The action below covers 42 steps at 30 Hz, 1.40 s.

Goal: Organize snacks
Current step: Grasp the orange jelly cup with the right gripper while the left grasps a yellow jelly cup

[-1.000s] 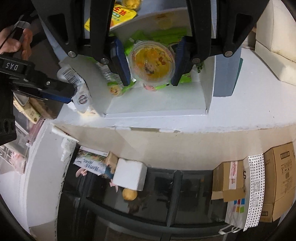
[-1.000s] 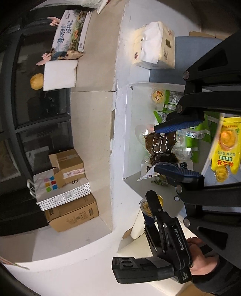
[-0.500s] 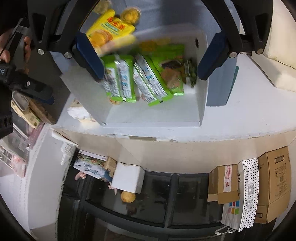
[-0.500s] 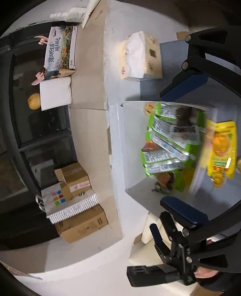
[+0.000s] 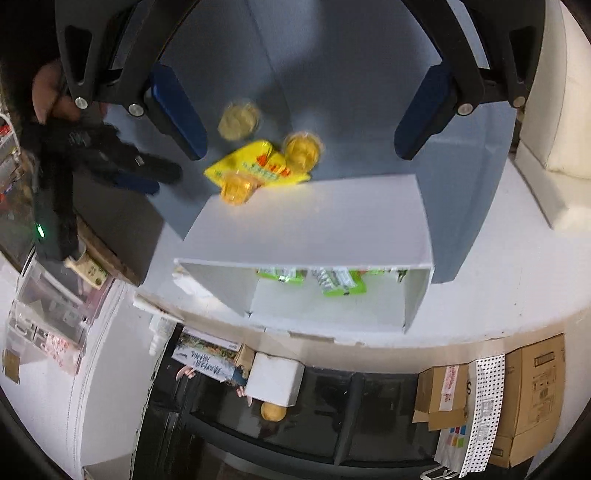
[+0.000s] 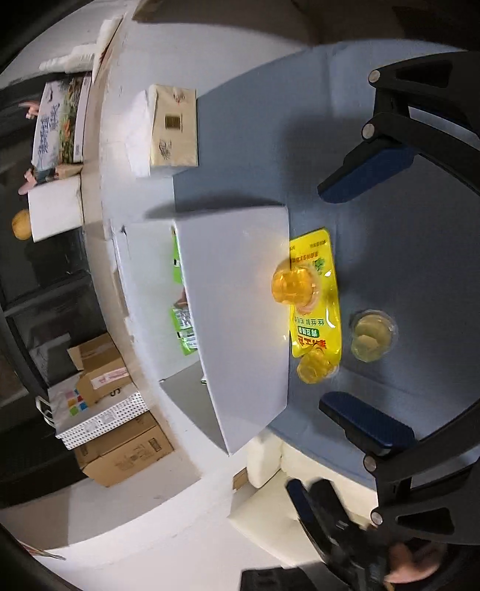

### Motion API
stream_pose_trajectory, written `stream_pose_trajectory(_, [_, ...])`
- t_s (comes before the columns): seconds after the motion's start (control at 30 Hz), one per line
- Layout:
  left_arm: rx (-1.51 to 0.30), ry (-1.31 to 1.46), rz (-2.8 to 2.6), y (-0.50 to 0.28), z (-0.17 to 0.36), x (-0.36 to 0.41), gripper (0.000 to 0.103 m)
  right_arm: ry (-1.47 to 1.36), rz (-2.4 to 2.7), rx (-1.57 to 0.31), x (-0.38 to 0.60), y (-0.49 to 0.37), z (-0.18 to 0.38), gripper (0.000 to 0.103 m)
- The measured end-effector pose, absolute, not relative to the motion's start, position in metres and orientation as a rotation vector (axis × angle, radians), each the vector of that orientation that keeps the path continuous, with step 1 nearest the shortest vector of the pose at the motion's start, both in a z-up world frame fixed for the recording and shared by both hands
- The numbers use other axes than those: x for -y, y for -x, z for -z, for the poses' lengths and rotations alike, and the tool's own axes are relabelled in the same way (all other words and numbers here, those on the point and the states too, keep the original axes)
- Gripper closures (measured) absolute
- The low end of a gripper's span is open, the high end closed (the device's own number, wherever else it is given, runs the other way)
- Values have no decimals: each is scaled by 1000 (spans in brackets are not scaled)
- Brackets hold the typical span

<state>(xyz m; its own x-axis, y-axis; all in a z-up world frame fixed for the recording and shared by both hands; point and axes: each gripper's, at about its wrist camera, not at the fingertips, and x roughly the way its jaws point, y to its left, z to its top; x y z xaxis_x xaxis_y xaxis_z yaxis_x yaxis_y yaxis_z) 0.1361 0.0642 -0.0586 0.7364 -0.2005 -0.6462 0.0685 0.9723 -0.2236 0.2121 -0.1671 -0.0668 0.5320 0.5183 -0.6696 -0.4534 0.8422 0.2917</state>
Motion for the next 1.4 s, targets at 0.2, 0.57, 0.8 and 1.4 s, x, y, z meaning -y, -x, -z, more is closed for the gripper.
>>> stream_pose_trajectory(0.2, [-772, 205, 133, -129, 75, -68, 0, -97, -605, -882, 137, -250, 93, 9])
stream_pose_trajectory(0.57, [-814, 224, 117, -133, 95, -76, 0, -82, -597, -913, 131, -266, 115, 68])
stream_pose_trajectory(0.8, [-837, 167, 156, -163, 104, -58, 0, -128, -644, -840, 154, -237, 81, 68])
stream_pose_trajectory(1.4, [-869, 132, 258, -216, 134, -44, 68, -189, -655, -784, 200, -166, 55, 68])
